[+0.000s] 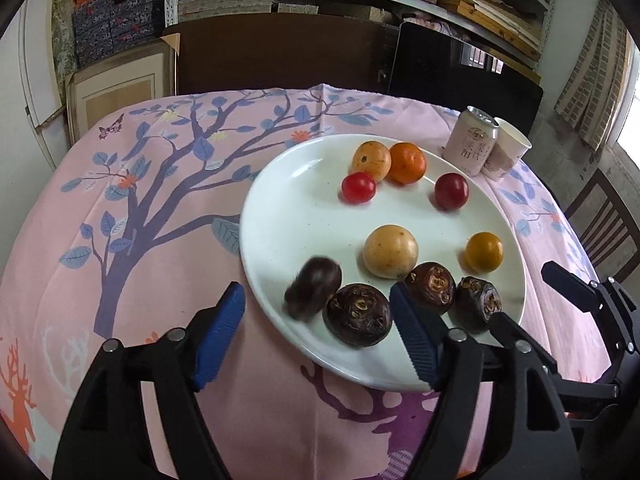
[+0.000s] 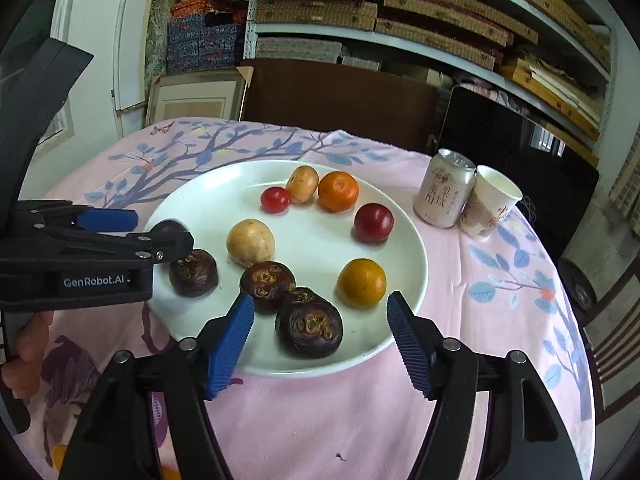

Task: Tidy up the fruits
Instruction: 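Place both dark brown fruits onto the white plate and open both grippers, then grasp a large tangerine with the left gripper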

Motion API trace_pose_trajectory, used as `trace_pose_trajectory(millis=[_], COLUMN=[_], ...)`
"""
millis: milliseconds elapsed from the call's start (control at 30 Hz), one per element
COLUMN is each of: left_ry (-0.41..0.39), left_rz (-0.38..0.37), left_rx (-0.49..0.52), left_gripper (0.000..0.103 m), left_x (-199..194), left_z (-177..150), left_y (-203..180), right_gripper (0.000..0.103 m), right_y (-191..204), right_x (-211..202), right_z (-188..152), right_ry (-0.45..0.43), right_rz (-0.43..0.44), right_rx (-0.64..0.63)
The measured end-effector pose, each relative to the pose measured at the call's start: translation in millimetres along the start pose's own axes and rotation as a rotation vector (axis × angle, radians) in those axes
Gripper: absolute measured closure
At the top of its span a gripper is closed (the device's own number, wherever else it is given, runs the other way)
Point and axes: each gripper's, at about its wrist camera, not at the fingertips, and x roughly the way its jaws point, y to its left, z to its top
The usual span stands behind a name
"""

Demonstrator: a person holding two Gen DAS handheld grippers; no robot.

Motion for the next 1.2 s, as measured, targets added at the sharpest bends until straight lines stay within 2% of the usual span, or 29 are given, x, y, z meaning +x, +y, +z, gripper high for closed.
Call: trace_pose_trajectory(millis=[167,233,300,600,733,1033,1200], left_ry=[-0.016,-0.02,-0.019,-0.012,-0.013,0.047,0.093], left_rz=[0.013,0.011,0.012,-0.01,-0.023,-0.052,-0.072], left_rx=[0.035,0.041,0.04,0.145,0.147,0.155,0.136], left_gripper=[0.03,0.025,0.015,0.014,0.014,0.014,0.014], left_x=[-22,-35,-48,-111,-133,-147,-138], left_z=[-11,-19,-30,-104,-132,-185,-199], left_y=[-1,-2,-1,-17,-20,-29,-36], right_gripper=[0.033,0.033,0.033,0.033,0.033,0.033,0.033], right_y=[-4,-6,-8,-8,-6,6,8], right_x=[-17,-30,-45,-105,-125,-151,-160], right_z=[-12,-19,-28,-83,-110,-151,-162], right_ry=[0.014,0.017,0.021,0.056,0.075,0.091,0.09], right_rz=[0.03,0.047,0.07,0.122,0.136,0.178,0.189], right_rx=[0.035,0.057,0.091,0.218,0.268,0.309,0.319])
